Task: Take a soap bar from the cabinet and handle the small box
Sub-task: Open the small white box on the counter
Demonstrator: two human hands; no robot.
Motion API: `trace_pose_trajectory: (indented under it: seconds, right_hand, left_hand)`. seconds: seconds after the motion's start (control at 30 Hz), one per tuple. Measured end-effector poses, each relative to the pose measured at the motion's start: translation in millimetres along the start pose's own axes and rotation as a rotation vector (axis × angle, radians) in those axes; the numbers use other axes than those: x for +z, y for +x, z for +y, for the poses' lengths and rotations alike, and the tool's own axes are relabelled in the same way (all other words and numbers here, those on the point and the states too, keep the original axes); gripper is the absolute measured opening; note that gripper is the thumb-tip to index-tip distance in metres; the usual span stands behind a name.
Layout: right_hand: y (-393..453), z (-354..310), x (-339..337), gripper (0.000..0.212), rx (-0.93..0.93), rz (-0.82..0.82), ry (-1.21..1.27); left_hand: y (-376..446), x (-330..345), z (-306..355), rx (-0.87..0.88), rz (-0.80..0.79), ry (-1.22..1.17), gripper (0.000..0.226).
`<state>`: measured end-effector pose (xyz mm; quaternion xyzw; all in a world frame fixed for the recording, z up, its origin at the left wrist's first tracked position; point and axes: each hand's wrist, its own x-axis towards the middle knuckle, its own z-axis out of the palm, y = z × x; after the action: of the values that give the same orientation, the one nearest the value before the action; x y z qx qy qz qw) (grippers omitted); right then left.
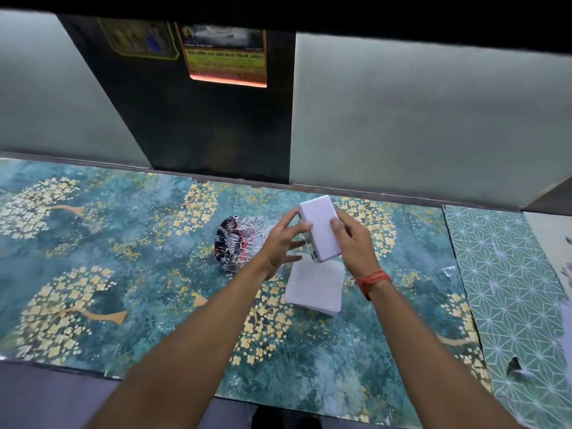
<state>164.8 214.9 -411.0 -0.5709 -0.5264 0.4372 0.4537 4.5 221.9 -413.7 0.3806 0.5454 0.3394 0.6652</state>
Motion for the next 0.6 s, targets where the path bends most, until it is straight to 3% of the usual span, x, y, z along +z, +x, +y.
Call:
trace_pose_trajectory:
  seconds: [0.2,0.37,0.6]
  right_hand:
    - [-18.5,-1.2,4.2,0.019,0.073,0.029,0.169]
    - [-31.9,4.1,6.8,0.016,0.246,0.05,0.341]
    - [-32.2,14.6,-20.2,0.023,0.53,0.192,0.486]
  left_hand:
    - [-12.7,2.0,-4.5,-0.011,-0.038,-0.065,0.071]
    - [-18.5,-4.0,-10.3,-0.052,-0.029,-0.042,0.084]
    - [-30.8,-18.9,-4.5,-0.072,0.034,-0.193,0.041]
